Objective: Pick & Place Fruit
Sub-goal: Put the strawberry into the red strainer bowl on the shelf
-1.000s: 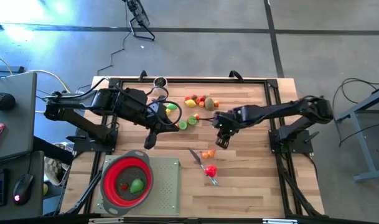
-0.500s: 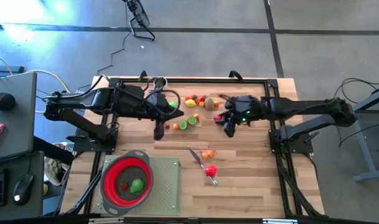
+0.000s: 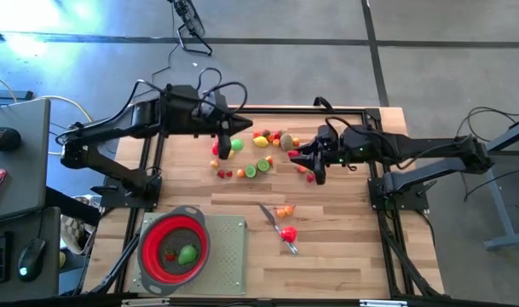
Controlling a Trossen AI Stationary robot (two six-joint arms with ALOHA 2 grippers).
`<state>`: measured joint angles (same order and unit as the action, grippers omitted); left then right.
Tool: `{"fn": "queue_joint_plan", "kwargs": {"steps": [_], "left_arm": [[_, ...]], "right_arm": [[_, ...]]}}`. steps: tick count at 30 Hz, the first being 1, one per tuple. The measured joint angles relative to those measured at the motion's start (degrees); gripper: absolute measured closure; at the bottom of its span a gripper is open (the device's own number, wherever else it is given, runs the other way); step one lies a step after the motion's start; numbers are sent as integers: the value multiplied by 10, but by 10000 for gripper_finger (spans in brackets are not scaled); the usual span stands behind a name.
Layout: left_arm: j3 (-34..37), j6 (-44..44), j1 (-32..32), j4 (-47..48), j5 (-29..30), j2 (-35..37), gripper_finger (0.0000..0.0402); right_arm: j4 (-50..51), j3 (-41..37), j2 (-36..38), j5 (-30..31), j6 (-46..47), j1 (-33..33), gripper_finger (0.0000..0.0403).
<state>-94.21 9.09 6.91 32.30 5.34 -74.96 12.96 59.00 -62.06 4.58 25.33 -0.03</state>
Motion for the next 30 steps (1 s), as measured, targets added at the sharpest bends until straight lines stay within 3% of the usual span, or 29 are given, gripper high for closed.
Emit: {"fn": "queue_joint_plan", "kwargs": {"steps": [14,21,25,30], "left_arm": [[0,18,22,-9,-93,-22,398],[0,44,21,-46,-80,-48,393],[1,43,21,-51,-90,-61,356],[0,32,21,-84,-92,-69,273]], "right_arm": [[-94,0,0,-3,-34,30,262],[-100,0,3,0,-47,38,262],[-103,0,3,0,-60,38,262],[-108,0,7,1,-72,38,261]]}}
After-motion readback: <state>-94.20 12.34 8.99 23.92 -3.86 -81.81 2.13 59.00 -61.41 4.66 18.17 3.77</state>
